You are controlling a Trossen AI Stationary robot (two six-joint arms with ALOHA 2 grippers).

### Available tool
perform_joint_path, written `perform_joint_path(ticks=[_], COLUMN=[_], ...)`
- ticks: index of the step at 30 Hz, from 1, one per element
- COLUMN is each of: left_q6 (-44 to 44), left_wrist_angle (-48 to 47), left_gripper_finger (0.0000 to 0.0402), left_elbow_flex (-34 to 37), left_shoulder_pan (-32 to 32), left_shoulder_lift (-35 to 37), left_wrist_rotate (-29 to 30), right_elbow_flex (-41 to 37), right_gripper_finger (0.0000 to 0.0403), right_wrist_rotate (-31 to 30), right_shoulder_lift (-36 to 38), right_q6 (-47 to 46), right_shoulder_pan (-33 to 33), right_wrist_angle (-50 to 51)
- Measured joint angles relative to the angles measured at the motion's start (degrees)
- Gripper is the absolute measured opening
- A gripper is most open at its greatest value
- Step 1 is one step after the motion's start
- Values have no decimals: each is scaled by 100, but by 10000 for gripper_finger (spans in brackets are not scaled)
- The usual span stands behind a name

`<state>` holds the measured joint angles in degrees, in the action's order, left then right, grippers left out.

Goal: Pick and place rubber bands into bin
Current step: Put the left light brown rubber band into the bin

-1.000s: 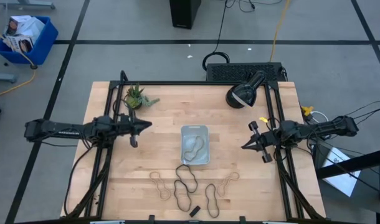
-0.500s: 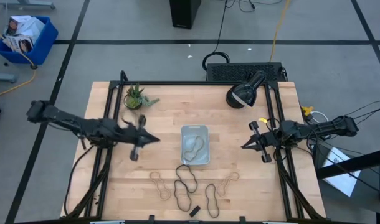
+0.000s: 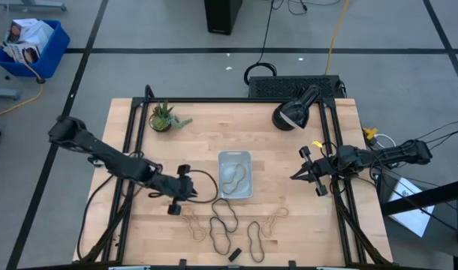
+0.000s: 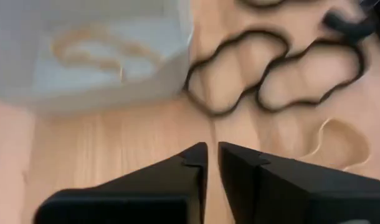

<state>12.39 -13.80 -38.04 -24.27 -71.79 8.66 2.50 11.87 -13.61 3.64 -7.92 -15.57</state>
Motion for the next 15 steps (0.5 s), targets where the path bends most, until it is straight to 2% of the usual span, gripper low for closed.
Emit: perform_joint_path(ticks=[5,11,15], left_q6=[925,1231,1172], left_wrist_angle=[-312,-268,-265], left_gripper_finger=[110,198,224], left_elbow_flex=[3,4,22], left_shoulder_pan=[-137,-537,-779], left_shoulder_lift=[-355,-671,-891], left_wrist_rotate=[-153,-419,6], right_elbow_flex=[0,0,-2], right_gripper_finger=[0,0,0], right_wrist_rotate=[-10,-173,-603], right_shoulder_lift=[0,-2,0], right_q6=[-348,-350,-342], right_shoulder_pan=[0,2,2], right_wrist_angle=[-2,-2,0])
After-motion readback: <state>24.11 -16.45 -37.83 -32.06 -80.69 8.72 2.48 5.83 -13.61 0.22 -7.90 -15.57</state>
